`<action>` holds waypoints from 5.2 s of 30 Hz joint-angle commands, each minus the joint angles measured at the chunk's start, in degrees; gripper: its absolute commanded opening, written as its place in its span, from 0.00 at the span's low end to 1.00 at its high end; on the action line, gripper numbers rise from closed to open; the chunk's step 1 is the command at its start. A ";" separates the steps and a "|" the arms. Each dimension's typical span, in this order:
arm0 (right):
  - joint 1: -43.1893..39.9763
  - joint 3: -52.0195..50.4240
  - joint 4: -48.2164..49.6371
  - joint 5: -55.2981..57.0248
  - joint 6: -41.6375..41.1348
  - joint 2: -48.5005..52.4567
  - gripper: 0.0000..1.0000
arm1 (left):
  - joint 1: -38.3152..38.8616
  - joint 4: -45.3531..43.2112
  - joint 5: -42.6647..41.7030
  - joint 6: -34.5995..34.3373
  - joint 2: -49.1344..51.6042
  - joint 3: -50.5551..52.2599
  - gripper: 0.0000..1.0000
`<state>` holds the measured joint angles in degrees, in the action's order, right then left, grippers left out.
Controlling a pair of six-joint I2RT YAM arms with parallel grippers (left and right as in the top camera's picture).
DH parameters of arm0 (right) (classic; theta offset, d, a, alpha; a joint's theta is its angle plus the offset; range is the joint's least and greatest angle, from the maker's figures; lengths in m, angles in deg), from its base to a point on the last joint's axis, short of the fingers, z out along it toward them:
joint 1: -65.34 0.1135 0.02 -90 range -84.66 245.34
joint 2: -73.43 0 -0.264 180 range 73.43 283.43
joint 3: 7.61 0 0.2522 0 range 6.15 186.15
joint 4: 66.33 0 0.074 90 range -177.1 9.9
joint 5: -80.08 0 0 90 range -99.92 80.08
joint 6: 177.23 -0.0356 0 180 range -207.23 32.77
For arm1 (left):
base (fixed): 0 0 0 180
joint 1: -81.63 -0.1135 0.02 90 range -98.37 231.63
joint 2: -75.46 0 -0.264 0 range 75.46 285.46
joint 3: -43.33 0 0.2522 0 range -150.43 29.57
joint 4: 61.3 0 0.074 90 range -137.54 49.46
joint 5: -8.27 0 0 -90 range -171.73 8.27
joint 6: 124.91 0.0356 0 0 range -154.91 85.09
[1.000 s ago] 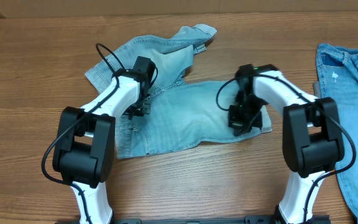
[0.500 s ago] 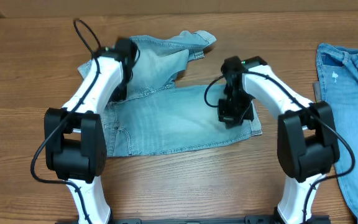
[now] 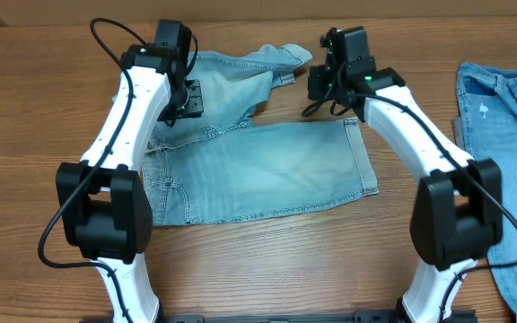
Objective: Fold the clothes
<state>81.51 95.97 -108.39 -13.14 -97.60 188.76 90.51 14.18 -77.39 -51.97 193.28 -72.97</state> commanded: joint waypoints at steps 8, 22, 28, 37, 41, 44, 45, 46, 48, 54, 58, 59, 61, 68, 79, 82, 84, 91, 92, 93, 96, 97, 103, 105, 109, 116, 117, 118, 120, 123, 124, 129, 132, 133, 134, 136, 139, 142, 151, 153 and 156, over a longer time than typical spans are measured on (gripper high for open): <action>0.00 0.46 25.97 -6.54 4.42 15.65 0.04 | -0.35 -10.19 -0.72 -3.28 -0.07 7.63 0.54; 2.62 1.38 39.36 -7.82 4.44 21.97 0.04 | -0.26 -11.19 0.59 -3.30 0.04 7.67 0.55; 3.50 1.38 39.32 -4.33 4.44 22.08 0.04 | -0.24 -10.58 0.55 -3.30 3.96 7.67 0.55; 0.70 1.31 29.03 3.87 4.46 22.08 0.04 | -0.37 -11.04 1.27 -3.30 6.05 7.67 0.65; -4.63 1.44 18.45 3.85 4.44 21.84 0.04 | -0.39 -11.21 2.21 -3.26 6.03 7.65 0.68; -9.49 2.21 5.64 3.82 4.87 18.82 0.04 | -0.39 -11.26 2.21 -2.27 6.03 7.65 0.68; -11.45 2.64 1.90 3.82 4.92 17.03 0.04 | -0.39 -11.28 2.19 -1.60 6.03 7.65 0.69; -12.81 2.73 -0.46 3.78 6.25 15.39 0.04 | -0.22 -11.26 2.03 -0.09 6.03 7.50 0.70; -14.69 2.73 -5.44 3.78 8.11 11.82 0.04 | 0.07 -12.31 2.03 3.30 6.03 7.10 0.74; -14.62 2.73 -23.41 3.61 8.07 6.86 0.04 | 0.22 -16.57 -0.81 9.33 6.01 4.57 0.76; -13.99 7.96 -23.26 3.61 8.04 5.99 0.04 | 0.96 -16.24 -5.70 10.01 4.85 -2.29 0.78; -13.99 11.74 -23.91 3.61 8.04 5.60 0.04 | 1.42 -16.26 -6.54 9.94 4.39 -3.58 0.79; -13.99 15.72 -22.34 3.61 8.07 5.53 0.13 | 2.58 -16.06 -6.78 9.14 4.31 -4.63 0.79; -13.92 14.01 -25.73 -4.55 8.09 6.25 0.06 | 3.15 -11.21 -6.73 7.82 4.31 -4.61 0.79; -13.92 7.61 -4.02 -5.86 8.07 9.11 0.05 | 3.13 -9.70 -6.69 7.63 4.31 -4.59 0.81; -13.92 7.61 2.82 -5.20 8.04 10.71 0.05 | 3.13 -9.92 -3.45 7.63 4.31 -4.59 0.81; -13.92 7.63 5.38 -5.55 8.07 12.22 0.05 | 3.13 -9.86 -2.45 7.63 4.31 -4.59 0.81; -13.92 9.70 -6.38 -15.61 8.09 5.20 0.04 | 3.13 -9.01 -2.47 7.61 4.31 -4.59 0.82; -13.92 8.26 -6.99 -13.64 8.22 5.46 0.04 | 3.15 -8.83 -2.49 7.50 4.31 -4.59 0.82; -13.92 6.80 -6.14 -11.63 9.66 6.14 0.04 | 3.13 -8.79 -2.47 6.58 4.31 -4.59 0.83; -13.92 4.94 -3.26 -10.78 10.64 9.53 0.04 | 3.13 -8.79 -2.49 6.08 4.31 -4.59 0.83; -13.92 4.94 -2.51 -10.78 10.64 10.97 0.04 | 3.13 -8.87 -2.47 6.08 4.31 -4.59 0.83; -13.92 4.94 8.52 -2.49 10.64 15.34 0.04 | 3.15 -10.36 -2.45 5.25 4.31 -4.59 0.83; -14.03 4.94 17.25 1.75 10.64 15.65 0.10 | 3.15 -11.08 -2.45 5.25 4.31 -4.59 0.82; -14.40 5.18 24.87 3.13 10.62 14.95 0.50 | 3.04 -11.63 -0.39 5.29 4.31 -4.57 0.82; -16.70 5.18 -3.41 3.15 3.82 -6.78 1.00 | 0.11 -6.58 4.63 -3.32 -5.79 -5.01 0.91; -17.07 5.18 -7.98 3.15 2.80 -9.33 1.00 | -0.81 -4.63 1.84 -3.32 -8.17 -4.98 0.93; -17.29 5.18 -13.79 3.17 2.78 -11.52 1.00 | -1.44 -1.95 0.13 -3.34 -10.56 -4.98 0.95; -17.31 5.16 -22.16 3.15 -0.26 -13.25 1.00 | -1.75 4.15 -0.92 -3.39 -14.34 -4.98 0.97; -17.31 5.16 -32.26 1.46 -3.37 -13.86 1.00 | -1.09 13.49 -1.29 -6.12 -18.05 -4.85 0.99; -17.31 5.16 -35.78 0.48 -3.56 -13.86 1.00 | -0.90 15.82 -1.60 -6.40 -18.62 -4.81 1.00; -17.53 5.11 -49.07 0.61 -11.13 -13.86 1.00 | 2.27 21.57 -8.41 -5.20 -20.94 1.84 1.00; -17.53 4.68 -52.61 0.61 -11.15 -13.86 1.00 | 2.91 17.40 -8.50 -4.79 -25.35 14.23 1.00; -17.53 4.28 -52.63 0.63 -11.10 -13.86 1.00 | 2.89 14.53 -9.09 -4.81 -26.99 19.06 1.00; -17.53 3.21 -52.63 0.66 -11.13 -13.86 1.00 | 2.86 12.28 -10.01 -4.81 -27.89 23.45 1.00; -17.53 -0.87 -50.38 0.61 -11.26 -13.86 1.00 | 2.82 7.93 -10.40 -5.29 -27.98 30.80 1.00; -17.53 -13.44 -43.28 0.57 -12.66 -13.86 0.97 | 2.71 2.93 -10.08 -4.50 -27.93 37.13 1.00; -17.57 -21.38 -40.39 0.63 -12.66 -13.86 0.95 | 2.67 -1.07 -8.24 -4.11 -27.93 39.65 1.00; -20.41 -36.17 -29.27 0.52 -15.19 -13.86 0.85 | -0.72 -4.57 -7.10 -3.50 -27.91 41.92 1.00; -20.41 -38.56 -27.34 -0.24 -15.19 -13.86 0.61 | -1.42 -4.68 -7.08 -3.30 -27.91 41.92 1.00; -20.41 -41.51 -25.31 -1.99 -15.17 -13.86 0.52 | -1.46 -4.72 -7.06 -3.26 -27.91 41.92 1.00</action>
<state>61.22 58.66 -135.16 -14.41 -112.73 172.21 89.40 9.59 -85.33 -56.80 166.04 -31.53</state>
